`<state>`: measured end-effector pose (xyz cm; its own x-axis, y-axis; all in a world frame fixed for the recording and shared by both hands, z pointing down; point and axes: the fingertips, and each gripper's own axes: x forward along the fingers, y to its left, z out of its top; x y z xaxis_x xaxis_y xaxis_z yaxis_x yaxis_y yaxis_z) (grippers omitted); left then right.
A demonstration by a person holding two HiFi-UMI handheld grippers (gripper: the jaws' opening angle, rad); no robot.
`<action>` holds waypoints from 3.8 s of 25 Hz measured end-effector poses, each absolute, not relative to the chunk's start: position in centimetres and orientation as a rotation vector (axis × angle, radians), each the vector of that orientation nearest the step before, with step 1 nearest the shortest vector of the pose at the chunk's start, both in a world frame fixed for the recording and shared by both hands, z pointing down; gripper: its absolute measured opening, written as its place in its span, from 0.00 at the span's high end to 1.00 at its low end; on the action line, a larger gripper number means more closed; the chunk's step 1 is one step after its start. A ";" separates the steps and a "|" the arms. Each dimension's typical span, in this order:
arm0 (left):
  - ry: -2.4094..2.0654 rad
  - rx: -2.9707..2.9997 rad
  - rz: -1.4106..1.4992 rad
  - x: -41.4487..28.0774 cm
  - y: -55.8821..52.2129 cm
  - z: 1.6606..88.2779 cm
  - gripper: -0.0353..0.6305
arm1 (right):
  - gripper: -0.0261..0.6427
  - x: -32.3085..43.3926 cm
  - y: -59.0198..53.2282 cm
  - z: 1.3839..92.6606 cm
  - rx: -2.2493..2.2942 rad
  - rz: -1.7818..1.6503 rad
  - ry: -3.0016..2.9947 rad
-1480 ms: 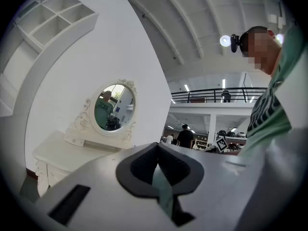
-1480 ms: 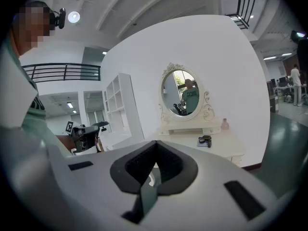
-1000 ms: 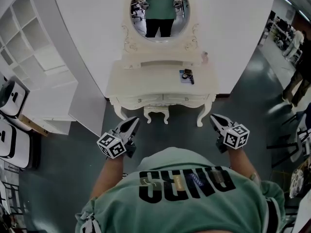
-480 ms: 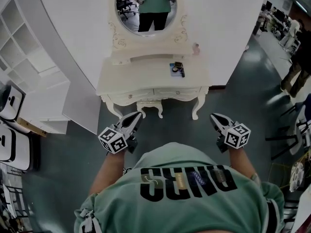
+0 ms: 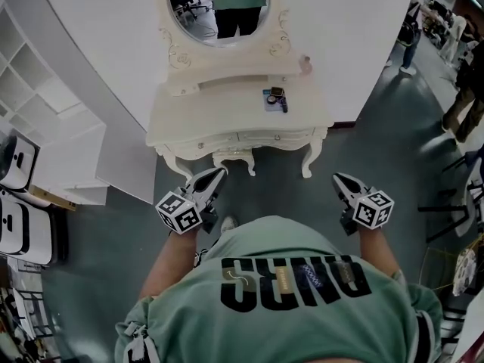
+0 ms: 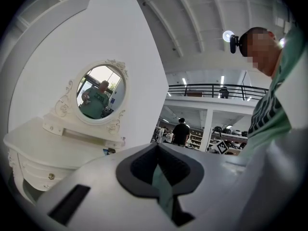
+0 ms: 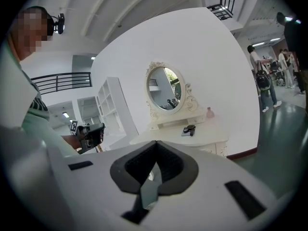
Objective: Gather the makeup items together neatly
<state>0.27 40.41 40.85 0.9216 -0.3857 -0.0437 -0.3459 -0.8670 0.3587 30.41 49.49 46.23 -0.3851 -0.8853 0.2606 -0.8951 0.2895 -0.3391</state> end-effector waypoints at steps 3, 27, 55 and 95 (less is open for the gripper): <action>-0.523 2.722 -0.173 0.0 38.1 41.2 0.93 | 0.98 29.8 47.2 46.4 1.727 0.689 -2.491; -0.184 2.727 -0.143 -5.7 0.4 41.8 0.93 | 0.98 19.2 11.8 45.7 1.811 0.661 -2.268; -0.540 2.631 -0.037 11.0 -4.5 44.7 0.93 | 0.77 35.4 1.2 65.8 1.266 0.952 -1.953; -0.657 2.591 -0.207 -8.6 -12.4 46.8 0.93 | 0.83 13.6 -20.5 55.7 1.301 1.021 -2.056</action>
